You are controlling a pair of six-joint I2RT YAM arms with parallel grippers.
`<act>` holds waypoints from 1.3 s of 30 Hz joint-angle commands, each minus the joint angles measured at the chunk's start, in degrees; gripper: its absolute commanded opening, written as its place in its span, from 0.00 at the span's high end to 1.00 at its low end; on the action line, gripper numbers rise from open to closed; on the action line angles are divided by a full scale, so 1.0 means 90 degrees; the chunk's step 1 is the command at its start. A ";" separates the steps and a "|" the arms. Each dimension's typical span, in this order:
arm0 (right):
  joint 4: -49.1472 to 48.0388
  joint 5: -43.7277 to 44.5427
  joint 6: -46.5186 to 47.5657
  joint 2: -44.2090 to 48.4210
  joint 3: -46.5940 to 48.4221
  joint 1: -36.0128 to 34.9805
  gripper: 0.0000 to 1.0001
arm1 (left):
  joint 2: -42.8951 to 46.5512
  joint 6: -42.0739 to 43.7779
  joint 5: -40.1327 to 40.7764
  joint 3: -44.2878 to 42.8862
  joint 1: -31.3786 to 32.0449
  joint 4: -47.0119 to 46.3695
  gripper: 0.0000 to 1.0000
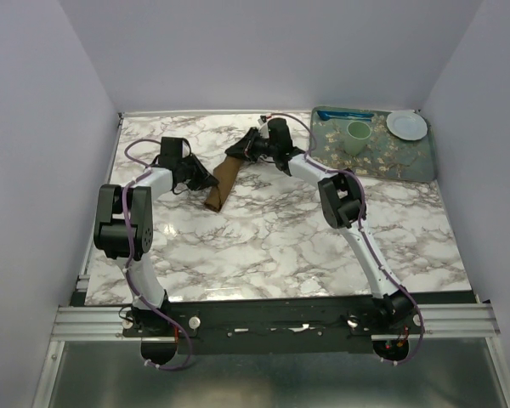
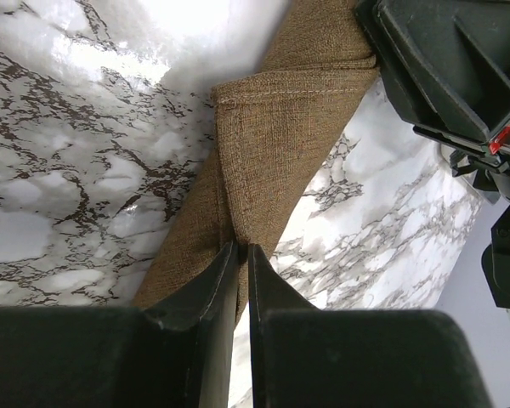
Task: Fold the napkin, place the utensils inside, and roll it up
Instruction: Roll the napkin with the utensil
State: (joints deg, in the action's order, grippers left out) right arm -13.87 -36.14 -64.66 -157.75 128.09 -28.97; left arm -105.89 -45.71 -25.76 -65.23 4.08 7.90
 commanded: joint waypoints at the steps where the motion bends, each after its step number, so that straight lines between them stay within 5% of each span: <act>1: 0.0222 0.0100 0.0026 -0.0119 0.0385 -0.0004 0.76 | 0.0066 0.0079 0.0040 -0.0183 -0.0053 0.0138 0.82; 11: 0.1490 0.0119 0.1313 0.1998 -0.0529 0.0113 0.71 | 0.1508 0.0245 0.0108 -0.0223 0.0123 0.0391 0.75; 19: 0.3864 0.1348 0.4056 0.6035 -0.4214 0.0162 0.66 | 0.3394 0.0723 0.0070 0.0207 0.0562 0.0987 0.61; 26: 0.5133 0.2988 0.4724 0.9892 -0.7186 0.0162 0.45 | 0.5141 0.0988 0.0196 0.0693 0.1840 0.1066 0.38; 31: 0.6169 0.3683 0.4169 1.2368 -0.8254 0.0162 0.33 | 0.6304 0.0646 0.0712 0.1524 0.2894 0.0158 0.20; 33: 0.6364 0.3781 0.4022 1.3313 -0.8557 0.0153 0.20 | 0.6851 0.0529 0.0957 0.1934 0.3033 -0.0153 0.10; 36: 0.6133 0.3975 0.3904 1.4078 -0.8821 0.0162 0.00 | 0.7272 0.0674 0.1250 0.2160 0.3092 -0.0156 0.01; 39: 0.5713 0.4414 0.3816 1.4276 -0.9124 0.0153 0.00 | 0.7439 0.0763 0.1631 0.2112 0.3082 -0.0097 0.01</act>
State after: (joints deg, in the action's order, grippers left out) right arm 39.05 -4.27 -28.40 -31.20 50.17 -27.64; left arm -41.19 -39.92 -18.37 -46.13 31.83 9.93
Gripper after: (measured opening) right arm 0.989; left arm 0.984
